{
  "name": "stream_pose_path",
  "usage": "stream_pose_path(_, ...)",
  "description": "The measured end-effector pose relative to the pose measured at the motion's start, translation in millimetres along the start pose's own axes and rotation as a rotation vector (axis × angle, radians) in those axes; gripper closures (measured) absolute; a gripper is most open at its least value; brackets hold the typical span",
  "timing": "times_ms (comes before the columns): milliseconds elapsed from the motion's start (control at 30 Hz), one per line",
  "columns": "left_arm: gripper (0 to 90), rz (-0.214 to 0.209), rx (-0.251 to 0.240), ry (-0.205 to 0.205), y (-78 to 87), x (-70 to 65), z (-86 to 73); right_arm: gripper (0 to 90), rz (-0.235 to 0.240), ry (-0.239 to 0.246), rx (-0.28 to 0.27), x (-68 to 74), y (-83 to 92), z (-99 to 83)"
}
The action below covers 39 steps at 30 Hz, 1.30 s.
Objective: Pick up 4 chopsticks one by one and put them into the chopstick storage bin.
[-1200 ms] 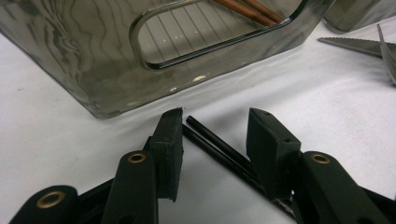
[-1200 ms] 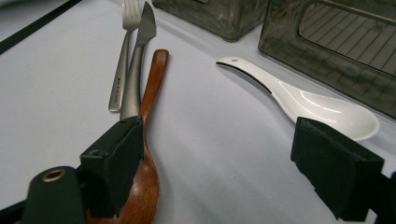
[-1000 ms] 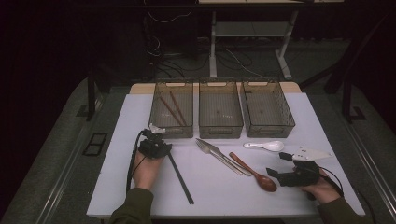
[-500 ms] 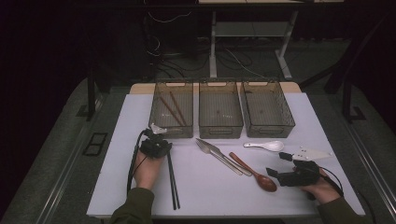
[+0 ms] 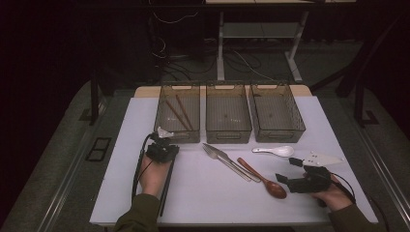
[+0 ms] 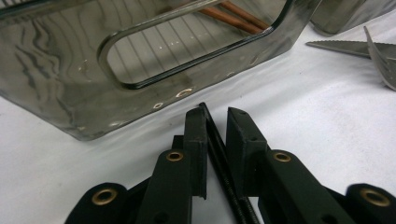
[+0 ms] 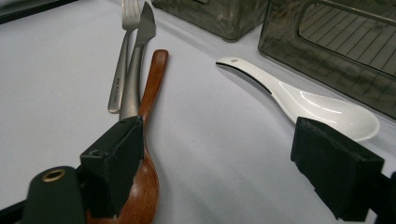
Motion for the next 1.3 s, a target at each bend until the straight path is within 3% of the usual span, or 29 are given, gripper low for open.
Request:
stream_pose_path(367,80.6,-0.019,0.001,-0.013,-1.8,-3.1,1.9,17.2,0.001,0.001,-0.001,0.1,0.1,0.1)
stream_pose_path(467,81.2,-0.048,-0.006,-0.018,-1.6,-7.2,3.0,17.2,0.001,0.000,0.000,0.0,0.1,0.0)
stream_pose_path(500,85.5,-0.078,-0.008,-0.016,-1.5,-10.7,3.7,17.1,0.001,0.000,0.000,0.0,0.1,0.1)
stream_pose_path(600,85.9,-0.073,-0.007,-0.051,-2.8,-15.6,4.7,17.2,0.001,0.001,0.000,0.1,0.1,0.0)
stream_pose_path(933,84.5,-0.089,-0.008,-0.040,-4.2,-15.6,3.9,17.1,0.002,0.001,-0.002,0.2,0.3,0.1)
stream_pose_path(1133,74.8,-0.104,-0.021,-0.042,-1.4,-16.5,5.0,17.1,0.002,0.002,-0.002,0.1,0.4,0.2)
stream_pose_path(1300,64.5,-0.130,-0.057,-0.036,10.2,-16.7,8.4,17.2,0.003,0.004,-0.002,0.2,0.7,0.1)
Point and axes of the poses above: each handheld gripper's, and its own axes: y roughly backward along the jaws, z roughly out of its top, x roughly to its left, the point moved 9 cm from there along -y, roughly forward along the jaws, and after that the axes turned 1 degree about z, right-handed, at the moved point
